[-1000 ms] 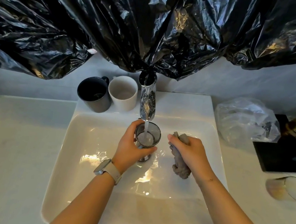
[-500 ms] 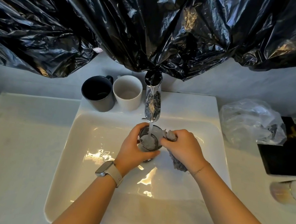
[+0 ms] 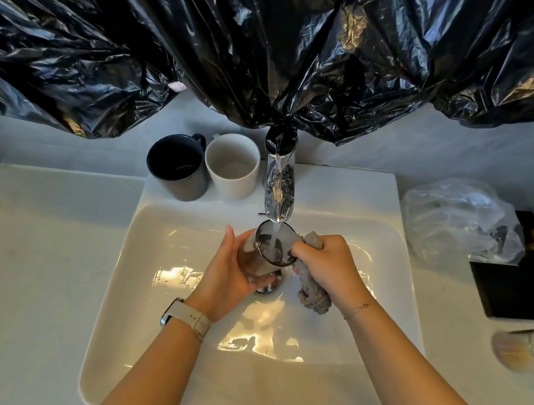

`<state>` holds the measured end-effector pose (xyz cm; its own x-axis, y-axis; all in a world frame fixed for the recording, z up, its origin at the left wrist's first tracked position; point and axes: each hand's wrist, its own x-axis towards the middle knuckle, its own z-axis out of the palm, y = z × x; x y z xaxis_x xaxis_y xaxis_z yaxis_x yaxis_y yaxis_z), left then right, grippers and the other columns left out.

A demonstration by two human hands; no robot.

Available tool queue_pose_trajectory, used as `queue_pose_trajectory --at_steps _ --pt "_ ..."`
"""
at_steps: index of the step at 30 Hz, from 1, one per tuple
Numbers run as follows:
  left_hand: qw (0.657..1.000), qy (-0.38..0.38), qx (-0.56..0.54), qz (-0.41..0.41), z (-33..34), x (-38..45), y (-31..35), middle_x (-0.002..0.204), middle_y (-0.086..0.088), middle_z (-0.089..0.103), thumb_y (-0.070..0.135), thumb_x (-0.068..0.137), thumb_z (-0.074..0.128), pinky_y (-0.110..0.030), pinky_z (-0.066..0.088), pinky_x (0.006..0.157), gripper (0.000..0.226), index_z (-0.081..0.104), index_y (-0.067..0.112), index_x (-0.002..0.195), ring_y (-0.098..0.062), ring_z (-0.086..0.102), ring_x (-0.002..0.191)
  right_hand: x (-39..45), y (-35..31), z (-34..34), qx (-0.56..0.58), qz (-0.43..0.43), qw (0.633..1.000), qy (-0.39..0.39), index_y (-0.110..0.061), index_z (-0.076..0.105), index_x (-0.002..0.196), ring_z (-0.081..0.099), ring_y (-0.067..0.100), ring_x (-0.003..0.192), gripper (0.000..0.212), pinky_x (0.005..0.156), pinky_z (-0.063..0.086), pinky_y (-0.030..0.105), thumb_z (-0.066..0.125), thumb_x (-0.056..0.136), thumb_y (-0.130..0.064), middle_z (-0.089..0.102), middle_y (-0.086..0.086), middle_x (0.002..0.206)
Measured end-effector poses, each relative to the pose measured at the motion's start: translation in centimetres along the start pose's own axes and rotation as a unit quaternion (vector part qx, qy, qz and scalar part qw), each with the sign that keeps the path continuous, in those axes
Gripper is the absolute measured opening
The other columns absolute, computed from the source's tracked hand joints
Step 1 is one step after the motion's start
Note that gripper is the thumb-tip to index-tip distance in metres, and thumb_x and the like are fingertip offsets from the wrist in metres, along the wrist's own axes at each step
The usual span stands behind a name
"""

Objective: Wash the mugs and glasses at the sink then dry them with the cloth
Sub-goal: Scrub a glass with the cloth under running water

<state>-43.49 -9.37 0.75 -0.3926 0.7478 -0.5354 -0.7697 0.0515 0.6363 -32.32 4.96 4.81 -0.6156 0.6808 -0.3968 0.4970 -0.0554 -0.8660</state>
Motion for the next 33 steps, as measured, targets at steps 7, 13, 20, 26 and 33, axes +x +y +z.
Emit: queue_pose_trajectory --at_steps 7,13,20,26,33 --pt "0.992 0.019 -0.109 -0.065 1.0 0.6 -0.5 0.135 -0.017 0.061 0.059 0.086 0.058 -0.034 0.059 0.075 0.069 0.059 0.01 0.135 -0.031 0.063 0.119 -0.8 0.0 0.0 0.033 0.019 0.999 -0.007 0.009 0.056 0.064 0.048 0.02 0.063 0.03 0.064 0.038 0.031 0.065 0.079 -0.016 0.051 0.016 0.064" --pt "0.984 0.089 0.154 0.031 1.8 0.5 1.6 0.116 -0.015 0.07 0.049 0.094 0.057 -0.052 0.057 0.09 0.041 0.06 0.016 0.117 -0.035 0.069 0.106 -2.4 1.7 -1.5 0.078 0.082 0.993 0.011 -0.016 0.073 0.088 0.07 0.007 0.077 0.043 0.067 0.051 0.021 0.05 0.094 -0.053 0.073 0.002 0.082" --pt "0.81 0.223 0.521 0.151 3.0 0.0 2.4 0.093 -0.01 0.063 0.049 0.09 0.062 -0.041 0.052 0.069 0.037 0.053 0.016 0.103 -0.027 0.061 0.081 -3.6 3.9 -3.6 -0.349 -0.026 0.934 0.068 -0.035 0.05 0.137 0.033 0.023 0.129 0.051 0.114 0.019 0.046 0.021 0.1 -0.053 0.04 0.002 0.134" --pt "0.754 0.255 0.575 0.19 3.7 -0.5 2.3 0.093 -0.008 0.053 0.048 0.087 0.066 -0.027 0.036 0.055 0.041 0.052 0.015 0.106 -0.016 0.05 0.067 -2.7 2.8 -5.0 -0.264 -0.028 0.963 0.051 -0.033 0.043 0.144 0.053 0.025 0.094 0.056 0.075 0.042 0.034 0.021 0.099 -0.057 0.053 0.009 0.103" --pt "0.884 0.221 0.399 0.107 3.7 -0.8 1.9 0.098 -0.01 0.067 0.054 0.09 0.062 -0.053 0.057 0.082 0.046 0.053 0.012 0.106 -0.035 0.069 0.09 -2.8 1.6 -4.5 -0.136 -0.14 0.978 0.068 -0.013 0.068 0.12 0.065 0.02 0.102 0.037 0.079 0.048 0.023 0.048 0.1 -0.036 0.072 0.007 0.109"
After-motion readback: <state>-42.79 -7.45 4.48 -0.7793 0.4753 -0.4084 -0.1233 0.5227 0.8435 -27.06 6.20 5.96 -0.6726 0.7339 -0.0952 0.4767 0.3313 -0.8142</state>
